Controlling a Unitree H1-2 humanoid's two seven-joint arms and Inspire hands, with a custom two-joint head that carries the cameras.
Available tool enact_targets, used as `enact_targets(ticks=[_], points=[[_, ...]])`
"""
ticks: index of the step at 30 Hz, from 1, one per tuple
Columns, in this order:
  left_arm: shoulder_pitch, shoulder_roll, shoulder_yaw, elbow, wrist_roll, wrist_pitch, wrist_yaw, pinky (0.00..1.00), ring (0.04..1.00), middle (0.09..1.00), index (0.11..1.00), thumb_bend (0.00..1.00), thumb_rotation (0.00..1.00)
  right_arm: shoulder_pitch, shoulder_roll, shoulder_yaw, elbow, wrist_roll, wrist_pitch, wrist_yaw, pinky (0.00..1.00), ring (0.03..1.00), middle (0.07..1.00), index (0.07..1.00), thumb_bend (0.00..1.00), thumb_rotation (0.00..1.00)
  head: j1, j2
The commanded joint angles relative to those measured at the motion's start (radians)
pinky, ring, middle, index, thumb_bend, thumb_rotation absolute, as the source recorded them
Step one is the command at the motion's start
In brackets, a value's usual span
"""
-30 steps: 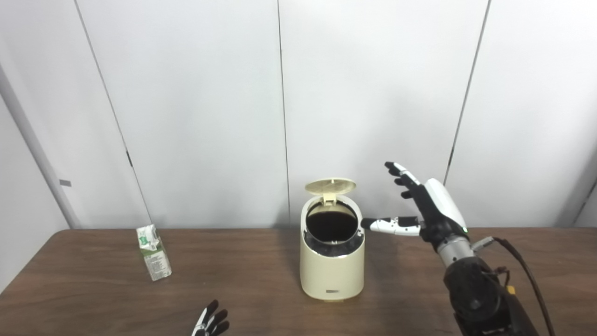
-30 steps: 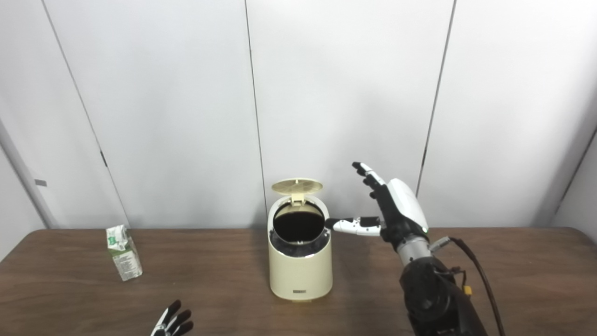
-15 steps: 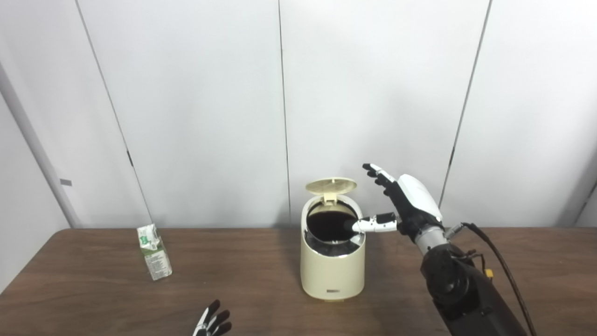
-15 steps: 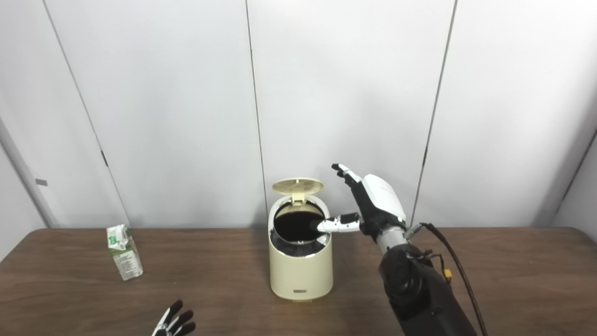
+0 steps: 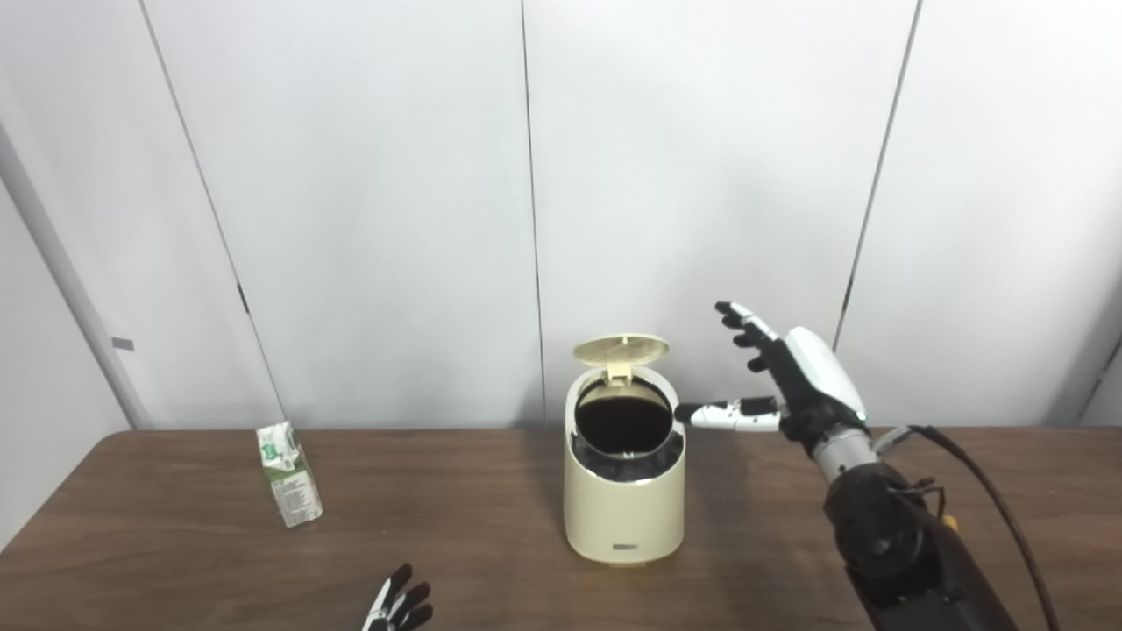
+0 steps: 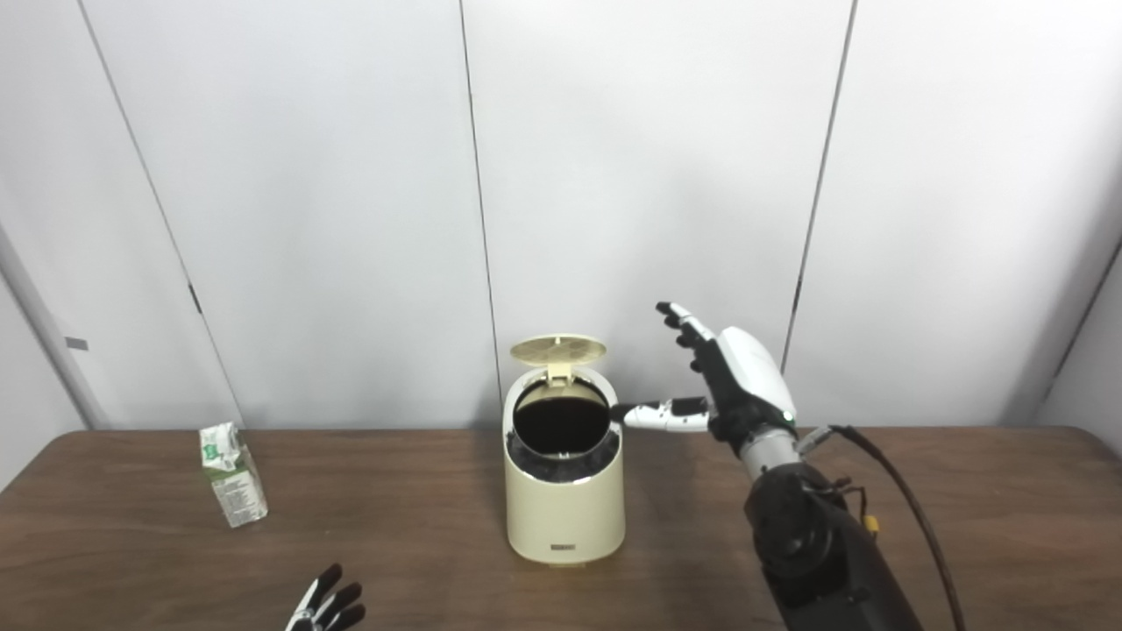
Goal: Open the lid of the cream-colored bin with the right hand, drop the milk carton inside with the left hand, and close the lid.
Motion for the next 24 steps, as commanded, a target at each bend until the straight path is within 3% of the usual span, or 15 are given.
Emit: enact_targets(ticks=[1, 3, 7, 11, 13, 19, 21, 24], points=[[0.082, -0.018, -0.004, 0.019, -0.009, -0.012, 0.006, 0.8, 0.879, 0.91, 1.0, 0.23, 0.41, -0.024, -0.003, -0.045, -0.056, 0.038, 0.026, 0.001, 0.72, 0.858, 0.906, 0.918, 0.67, 0.39, 0.002, 0.002], [0.083, -0.016, -0.005, 0.021, -0.009, -0.017, 0.006, 0.8, 0.878, 0.91, 1.0, 0.23, 0.41, 0.006, -0.009, -0.073, -0.092, 0.072, 0.051, 0.016, 0.73, 0.864, 0.905, 0.91, 0.67, 0.38, 0.002, 0.002], [0.087, -0.013, -0.002, 0.01, -0.016, -0.013, 0.003, 0.8, 0.874, 0.909, 0.998, 0.23, 0.4, 0.098, -0.025, -0.126, -0.171, 0.15, 0.079, 0.058, 0.74, 0.853, 0.884, 0.899, 0.66, 0.46, 0.002, 0.012], [0.089, -0.007, 0.003, 0.0, -0.021, -0.008, 0.001, 0.8, 0.87, 0.906, 0.995, 0.23, 0.41, 0.212, -0.017, -0.196, -0.243, 0.279, 0.09, 0.101, 0.84, 0.886, 0.893, 0.898, 0.67, 0.5, 0.002, 0.024], [0.091, -0.004, 0.006, -0.008, -0.026, -0.001, -0.001, 0.8, 0.87, 0.909, 0.996, 0.23, 0.42, 0.267, -0.001, -0.223, -0.265, 0.327, 0.069, 0.092, 0.83, 0.881, 0.896, 0.893, 0.7, 0.5, 0.003, 0.032], [0.1, 0.008, 0.019, -0.033, -0.041, 0.003, -0.011, 0.81, 0.87, 0.912, 0.996, 0.23, 0.41, 0.426, 0.077, -0.289, -0.347, 0.488, -0.002, 0.076, 0.81, 0.843, 0.893, 0.874, 0.65, 0.47, -0.009, 0.062], [0.101, 0.013, 0.022, -0.038, -0.043, 0.002, -0.014, 0.8, 0.868, 0.911, 0.992, 0.24, 0.42, 0.469, 0.082, -0.284, -0.374, 0.507, -0.03, 0.083, 0.82, 0.852, 0.904, 0.881, 0.56, 0.52, -0.018, 0.078], [0.1, 0.015, 0.03, -0.037, -0.05, -0.004, -0.015, 0.8, 0.868, 0.911, 0.99, 0.25, 0.43, 0.528, 0.072, -0.267, -0.407, 0.503, -0.051, 0.091, 0.86, 0.891, 0.929, 0.908, 0.55, 0.68, -0.026, 0.103]])
